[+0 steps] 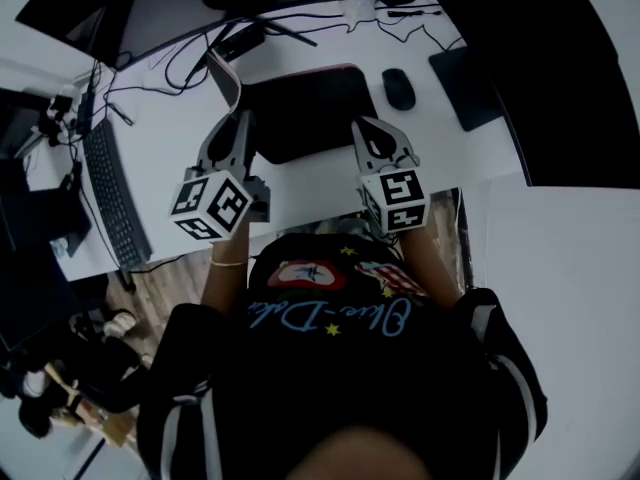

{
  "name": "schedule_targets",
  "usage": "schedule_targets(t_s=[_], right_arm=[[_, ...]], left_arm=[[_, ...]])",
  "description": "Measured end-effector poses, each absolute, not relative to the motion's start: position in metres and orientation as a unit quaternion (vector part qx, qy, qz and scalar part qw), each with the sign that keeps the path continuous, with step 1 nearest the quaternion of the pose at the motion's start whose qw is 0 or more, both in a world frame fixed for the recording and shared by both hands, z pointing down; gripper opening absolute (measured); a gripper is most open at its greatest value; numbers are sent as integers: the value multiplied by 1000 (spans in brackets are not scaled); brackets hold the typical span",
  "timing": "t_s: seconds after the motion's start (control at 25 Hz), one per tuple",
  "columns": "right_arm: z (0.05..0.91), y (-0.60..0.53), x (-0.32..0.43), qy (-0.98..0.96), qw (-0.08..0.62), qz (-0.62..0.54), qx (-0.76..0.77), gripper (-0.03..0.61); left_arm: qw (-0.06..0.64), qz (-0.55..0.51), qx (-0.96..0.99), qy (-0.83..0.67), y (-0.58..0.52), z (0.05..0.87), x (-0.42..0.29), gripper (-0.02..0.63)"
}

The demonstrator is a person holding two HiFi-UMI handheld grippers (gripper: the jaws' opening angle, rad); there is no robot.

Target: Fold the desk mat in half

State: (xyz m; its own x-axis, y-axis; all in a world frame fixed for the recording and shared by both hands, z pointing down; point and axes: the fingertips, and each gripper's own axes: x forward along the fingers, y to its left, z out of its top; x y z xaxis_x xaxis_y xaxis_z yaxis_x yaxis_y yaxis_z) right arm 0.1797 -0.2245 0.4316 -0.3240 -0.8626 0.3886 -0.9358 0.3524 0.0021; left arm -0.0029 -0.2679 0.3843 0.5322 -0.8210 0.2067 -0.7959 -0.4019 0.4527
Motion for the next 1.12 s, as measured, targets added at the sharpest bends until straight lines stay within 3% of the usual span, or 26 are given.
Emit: schedule_targets(t_s=[0.32,0.52,1.12], right_arm=[[407,-191,251,-759,161,103,623,2],[405,-169,285,-734,161,111,651,2],[407,-140,330,-745,171,111,635,2]], left_arm=[[246,0,881,-404,-272,390,102,42],[224,73,897,-373,-263,421,156,42],[85,259,895,-352,-226,496,224,50]])
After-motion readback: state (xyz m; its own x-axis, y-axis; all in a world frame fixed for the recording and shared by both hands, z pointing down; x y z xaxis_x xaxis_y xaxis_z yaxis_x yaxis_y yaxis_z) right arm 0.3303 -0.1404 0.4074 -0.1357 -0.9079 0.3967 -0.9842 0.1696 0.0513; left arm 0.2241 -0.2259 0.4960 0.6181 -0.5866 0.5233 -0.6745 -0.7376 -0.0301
